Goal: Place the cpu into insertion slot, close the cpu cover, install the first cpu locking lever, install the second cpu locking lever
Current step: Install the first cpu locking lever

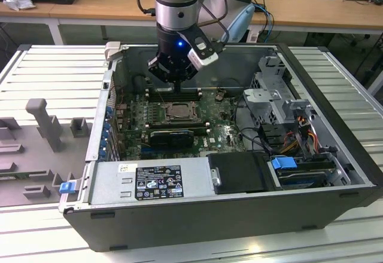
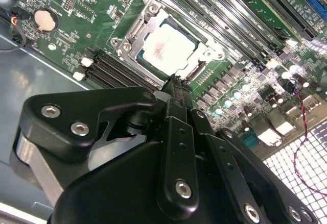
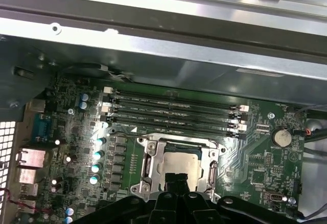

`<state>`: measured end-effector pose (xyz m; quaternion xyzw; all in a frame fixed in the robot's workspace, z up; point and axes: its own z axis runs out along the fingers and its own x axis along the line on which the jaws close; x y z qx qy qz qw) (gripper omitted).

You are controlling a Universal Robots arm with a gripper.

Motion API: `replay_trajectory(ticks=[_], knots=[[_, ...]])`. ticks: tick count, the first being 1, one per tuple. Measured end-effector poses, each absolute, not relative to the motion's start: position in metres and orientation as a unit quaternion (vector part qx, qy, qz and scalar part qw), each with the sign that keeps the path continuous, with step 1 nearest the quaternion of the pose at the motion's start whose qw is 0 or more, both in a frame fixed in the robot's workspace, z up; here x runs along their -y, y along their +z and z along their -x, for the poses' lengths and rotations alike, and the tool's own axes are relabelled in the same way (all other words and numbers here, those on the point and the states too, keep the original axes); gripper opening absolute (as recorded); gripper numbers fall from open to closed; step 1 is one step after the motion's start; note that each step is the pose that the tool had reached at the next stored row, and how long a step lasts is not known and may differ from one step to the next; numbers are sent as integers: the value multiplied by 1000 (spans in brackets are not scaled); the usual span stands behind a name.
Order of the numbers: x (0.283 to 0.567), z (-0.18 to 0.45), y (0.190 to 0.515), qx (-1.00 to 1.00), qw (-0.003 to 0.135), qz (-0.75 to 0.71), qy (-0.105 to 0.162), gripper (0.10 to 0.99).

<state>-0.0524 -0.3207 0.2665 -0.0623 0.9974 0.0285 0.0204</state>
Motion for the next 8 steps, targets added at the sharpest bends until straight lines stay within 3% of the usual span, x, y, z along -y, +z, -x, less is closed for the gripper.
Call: replay_trajectory(ticks=[8], knots=[[321,58,266,-997,20,62,28,106]])
